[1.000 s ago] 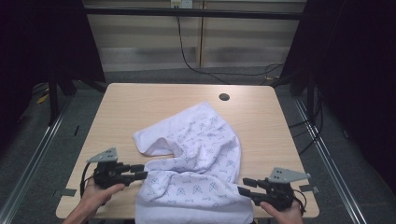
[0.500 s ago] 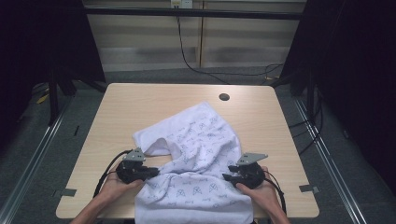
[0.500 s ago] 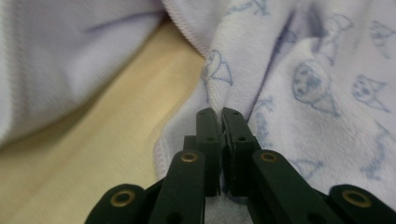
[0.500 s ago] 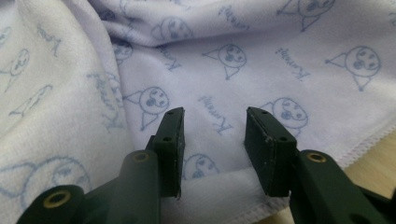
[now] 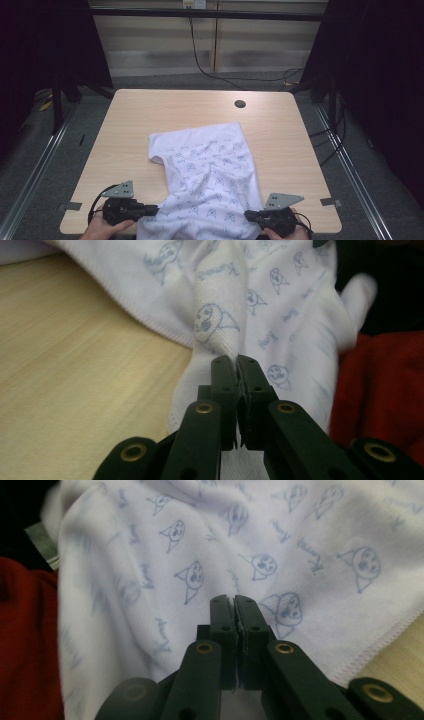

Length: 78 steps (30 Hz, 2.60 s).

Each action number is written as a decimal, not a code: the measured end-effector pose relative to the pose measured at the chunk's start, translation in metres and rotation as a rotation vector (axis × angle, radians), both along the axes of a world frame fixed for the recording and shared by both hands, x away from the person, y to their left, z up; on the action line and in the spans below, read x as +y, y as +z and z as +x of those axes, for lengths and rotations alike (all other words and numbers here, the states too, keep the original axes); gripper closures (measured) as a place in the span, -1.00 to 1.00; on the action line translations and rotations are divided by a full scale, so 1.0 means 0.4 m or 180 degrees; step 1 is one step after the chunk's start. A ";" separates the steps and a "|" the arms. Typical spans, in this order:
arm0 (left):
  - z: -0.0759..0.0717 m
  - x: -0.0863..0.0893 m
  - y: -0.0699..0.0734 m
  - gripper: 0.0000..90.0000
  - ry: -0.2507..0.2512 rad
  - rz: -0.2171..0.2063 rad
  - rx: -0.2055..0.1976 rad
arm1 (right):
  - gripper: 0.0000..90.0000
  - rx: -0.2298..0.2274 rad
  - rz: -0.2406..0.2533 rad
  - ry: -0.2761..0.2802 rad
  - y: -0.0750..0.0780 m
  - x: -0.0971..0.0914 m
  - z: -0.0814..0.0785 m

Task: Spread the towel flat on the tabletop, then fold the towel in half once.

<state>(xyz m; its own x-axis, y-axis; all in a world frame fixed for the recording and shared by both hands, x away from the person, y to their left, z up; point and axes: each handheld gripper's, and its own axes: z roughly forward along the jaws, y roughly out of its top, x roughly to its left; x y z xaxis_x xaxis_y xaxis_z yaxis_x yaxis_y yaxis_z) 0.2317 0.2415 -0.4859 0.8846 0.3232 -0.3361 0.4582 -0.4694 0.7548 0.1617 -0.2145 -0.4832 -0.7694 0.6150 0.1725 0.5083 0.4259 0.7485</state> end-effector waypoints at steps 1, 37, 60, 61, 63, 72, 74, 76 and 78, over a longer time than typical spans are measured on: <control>0.002 0.002 0.004 0.81 0.0023 -0.0009 -0.0030 | 0.77 -0.0058 0.0077 -0.0043 0.015 -0.009 -0.002; 0.063 -0.046 -0.042 0.53 0.0305 0.0317 -0.0053 | 0.48 0.0020 -0.0137 -0.0762 -0.051 -0.036 0.183; 0.269 -0.094 -0.049 0.40 0.0790 0.0338 -0.0232 | 0.20 -0.0103 -0.0001 -0.0722 -0.031 0.000 0.274; 0.271 -0.092 -0.055 0.42 0.0784 0.0308 -0.0238 | 0.20 -0.0068 0.0010 -0.0737 -0.035 0.003 0.280; 0.266 -0.088 -0.054 0.43 0.0788 0.0320 -0.0230 | 0.19 -0.0017 -0.0059 -0.0747 -0.047 0.011 0.287; 0.192 -0.067 -0.048 0.43 0.0723 0.0357 -0.0185 | 0.24 0.0067 -0.0157 -0.0583 -0.048 0.014 0.258; 0.177 -0.066 -0.046 0.43 0.0709 0.0383 -0.0209 | 0.24 0.0114 -0.0126 -0.0572 -0.047 0.014 0.249; 0.164 -0.062 -0.048 0.43 0.0686 0.0344 -0.0189 | 0.23 0.0152 -0.0144 -0.0519 -0.044 0.017 0.236; 0.151 -0.063 -0.045 0.42 0.0657 0.0364 -0.0168 | 0.23 0.0217 -0.0164 -0.0451 -0.038 0.023 0.215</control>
